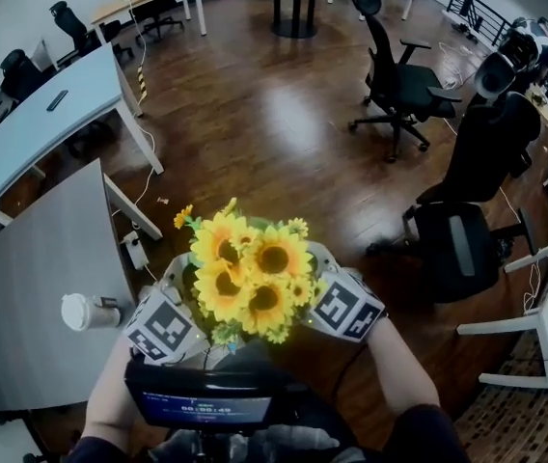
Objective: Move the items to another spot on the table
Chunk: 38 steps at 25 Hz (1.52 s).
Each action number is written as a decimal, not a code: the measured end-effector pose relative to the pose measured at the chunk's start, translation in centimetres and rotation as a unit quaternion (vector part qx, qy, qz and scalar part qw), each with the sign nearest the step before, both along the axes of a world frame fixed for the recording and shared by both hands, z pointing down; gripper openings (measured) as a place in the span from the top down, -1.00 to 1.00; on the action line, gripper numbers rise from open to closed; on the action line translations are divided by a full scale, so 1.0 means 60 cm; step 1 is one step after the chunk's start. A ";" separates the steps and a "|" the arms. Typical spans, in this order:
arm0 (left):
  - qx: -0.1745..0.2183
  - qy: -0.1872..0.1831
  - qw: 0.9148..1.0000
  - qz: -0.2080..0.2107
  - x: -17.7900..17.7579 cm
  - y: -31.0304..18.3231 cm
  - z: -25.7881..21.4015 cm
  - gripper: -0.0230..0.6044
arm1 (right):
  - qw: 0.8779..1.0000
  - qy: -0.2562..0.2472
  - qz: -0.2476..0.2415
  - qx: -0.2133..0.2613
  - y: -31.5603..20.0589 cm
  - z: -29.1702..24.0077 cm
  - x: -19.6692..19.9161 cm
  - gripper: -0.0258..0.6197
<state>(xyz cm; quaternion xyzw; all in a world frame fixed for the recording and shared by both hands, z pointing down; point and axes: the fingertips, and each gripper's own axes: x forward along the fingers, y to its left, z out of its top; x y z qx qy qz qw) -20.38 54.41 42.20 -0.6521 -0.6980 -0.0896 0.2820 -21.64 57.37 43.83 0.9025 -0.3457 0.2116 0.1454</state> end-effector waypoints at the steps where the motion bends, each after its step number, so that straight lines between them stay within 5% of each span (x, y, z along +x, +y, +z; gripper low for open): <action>1: 0.001 -0.001 1.000 -0.009 0.023 -0.003 0.002 -0.32 | 1.000 -0.001 -0.008 -0.006 -0.003 0.001 0.024 -0.54; 13: -0.006 0.008 0.989 -0.146 0.213 -0.083 -0.013 -0.32 | 0.991 0.010 -0.133 -0.025 -0.077 -0.017 0.229 -0.54; 20: 0.016 0.000 0.970 -0.241 0.301 -0.104 0.011 -0.32 | 0.974 0.005 -0.225 -0.015 -0.095 0.008 0.327 -0.54; 30: 0.026 -0.027 0.914 -0.405 0.416 -0.090 0.019 -0.32 | 0.924 0.000 -0.383 -0.005 -0.086 0.009 0.459 -0.54; 38: 0.026 -0.039 0.850 -0.524 0.426 -0.174 0.022 -0.32 | 0.865 0.004 -0.501 -0.013 -0.176 0.007 0.483 -0.54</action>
